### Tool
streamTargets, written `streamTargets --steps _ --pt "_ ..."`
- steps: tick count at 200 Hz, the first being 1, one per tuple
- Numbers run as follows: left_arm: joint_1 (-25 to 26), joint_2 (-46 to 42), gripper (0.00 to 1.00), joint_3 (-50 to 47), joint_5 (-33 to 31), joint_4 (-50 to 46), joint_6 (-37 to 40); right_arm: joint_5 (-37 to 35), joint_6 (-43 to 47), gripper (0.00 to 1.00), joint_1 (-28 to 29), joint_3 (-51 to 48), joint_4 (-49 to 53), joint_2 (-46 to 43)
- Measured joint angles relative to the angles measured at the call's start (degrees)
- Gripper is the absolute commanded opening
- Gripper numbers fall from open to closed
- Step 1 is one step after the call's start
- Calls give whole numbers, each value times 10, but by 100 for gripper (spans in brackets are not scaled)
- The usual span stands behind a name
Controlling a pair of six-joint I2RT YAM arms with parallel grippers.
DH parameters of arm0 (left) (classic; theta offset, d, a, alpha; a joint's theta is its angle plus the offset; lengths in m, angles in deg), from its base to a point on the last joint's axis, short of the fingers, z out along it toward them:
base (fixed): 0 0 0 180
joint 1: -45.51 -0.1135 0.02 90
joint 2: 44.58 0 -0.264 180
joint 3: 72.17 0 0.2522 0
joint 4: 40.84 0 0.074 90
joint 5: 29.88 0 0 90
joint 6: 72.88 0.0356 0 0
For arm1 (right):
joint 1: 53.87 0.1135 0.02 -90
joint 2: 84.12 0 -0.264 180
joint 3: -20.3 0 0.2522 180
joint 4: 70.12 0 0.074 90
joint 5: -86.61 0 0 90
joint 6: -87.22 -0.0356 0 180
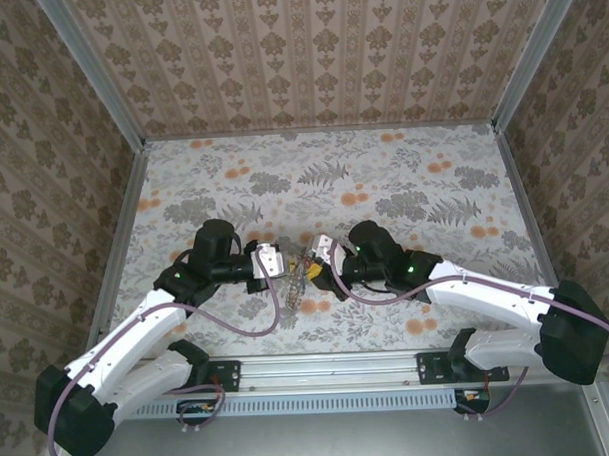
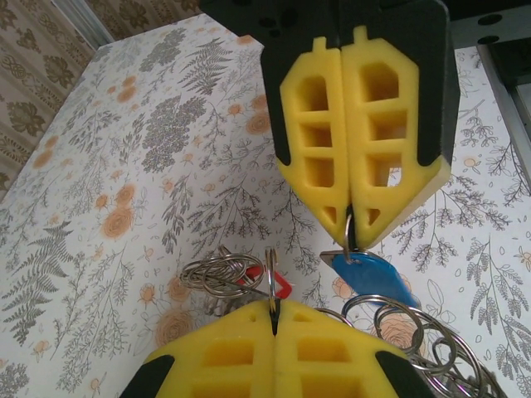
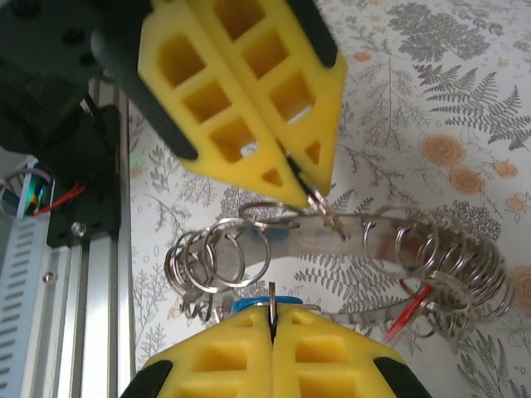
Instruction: Put the keys on the keyring
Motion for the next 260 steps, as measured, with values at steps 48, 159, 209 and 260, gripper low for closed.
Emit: streamTargets --steps 48,159,209,260 --pt "4 0 0 0 -27 0 0 -2 -31 0 0 10 -13 16" --pt "17 16 0 0 -59 -1 0 -19 -102 0 0 20 -57 55" --pt "16 17 0 0 -69 -3 0 -27 -124 0 -3 21 -68 64" --pt "16 17 0 0 -69 4 0 -30 -156 0 -10 21 -77 65"
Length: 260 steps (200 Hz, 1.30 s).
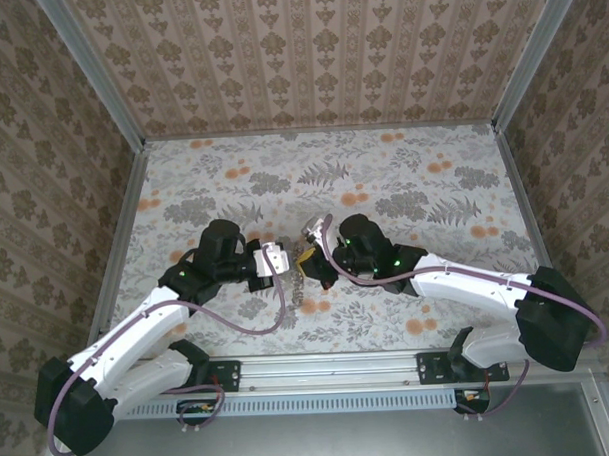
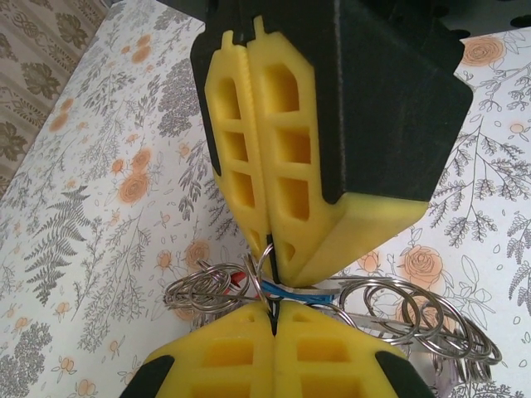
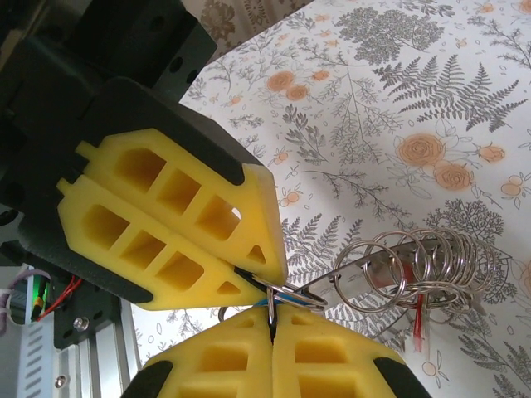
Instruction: Put the keys on the keyring
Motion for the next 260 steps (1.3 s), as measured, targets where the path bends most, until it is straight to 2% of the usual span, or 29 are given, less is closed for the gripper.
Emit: streamTargets --steps 142,186,260 --pt "1 -22 0 -19 13 26 0 10 -89 0 -46 -37 -45 0" --pt "1 -24 0 -24 17 42 -12 47 -105 0 -51 -49 -78 0" --pt "1 -29 0 -37 9 90 -69 71 -35 0 -51 -70 -37 -53"
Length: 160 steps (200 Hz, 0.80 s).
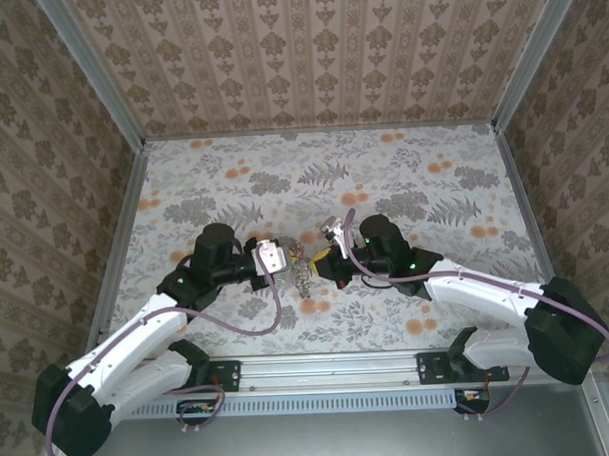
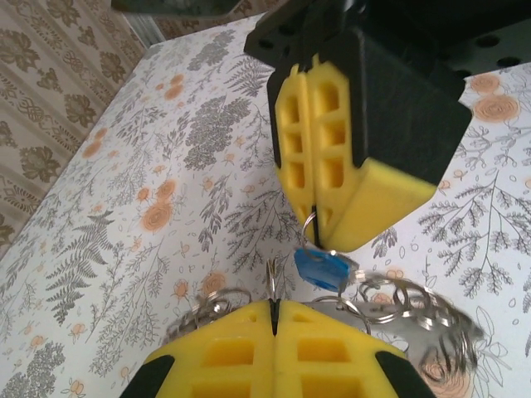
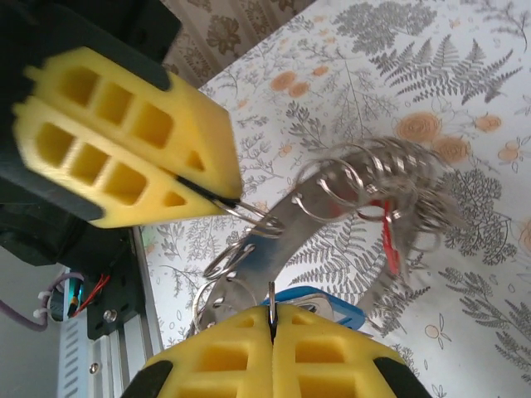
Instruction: Put the keys on the keyring
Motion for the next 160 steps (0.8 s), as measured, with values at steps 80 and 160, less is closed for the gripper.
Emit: streamTargets --steps 80,160 --pt "0 -1 0 -13 2 12 -24 -138 320 0 -3 40 225 -5" --pt "0 -1 0 -13 4 12 -31 -139 523 0 -2 35 343 54"
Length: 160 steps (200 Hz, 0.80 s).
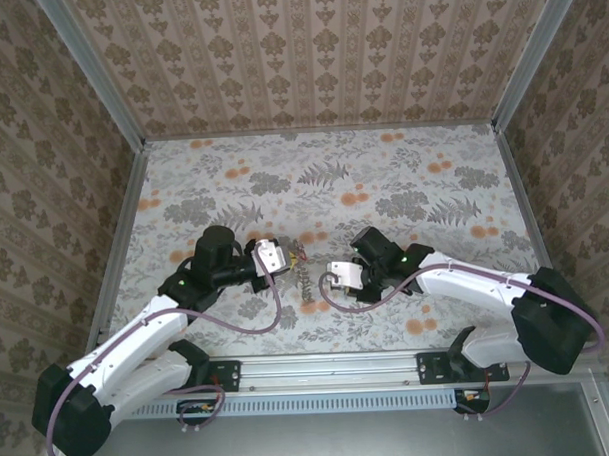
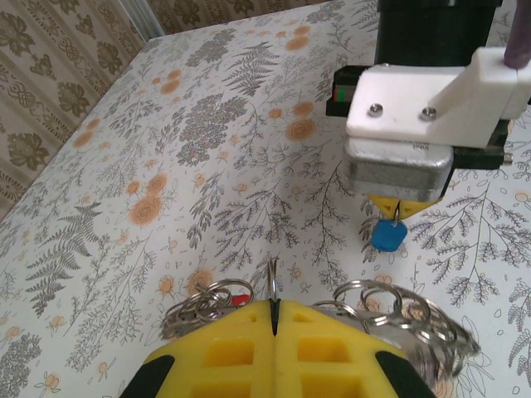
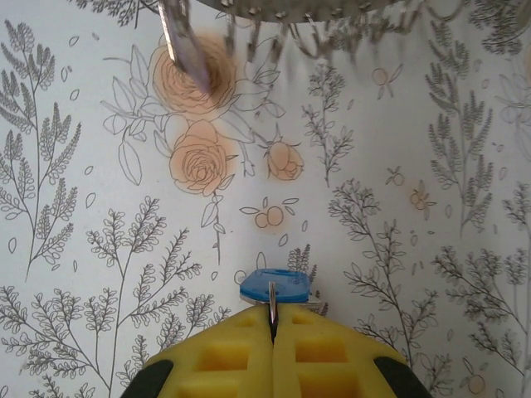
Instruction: Put the keys on the keyring
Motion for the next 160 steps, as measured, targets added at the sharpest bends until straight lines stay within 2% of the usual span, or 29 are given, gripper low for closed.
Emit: streamTargets --steps 55,96,105,133,160 --pt "0 0 0 0 0 0 -6 7 10 0 6 3 -33 72" --pt "-4 0 0 0 0 0 -8 5 -9 1 -27 26 -34 130" --pt "-5 0 0 0 0 0 -9 5 -14 4 -36 28 -35 134" --pt "-7 0 0 0 0 0 -10 7 -25 31 -48 30 -35 137" --pt "-8 0 0 -1 0 0 -10 18 -25 36 -55 26 -35 125"
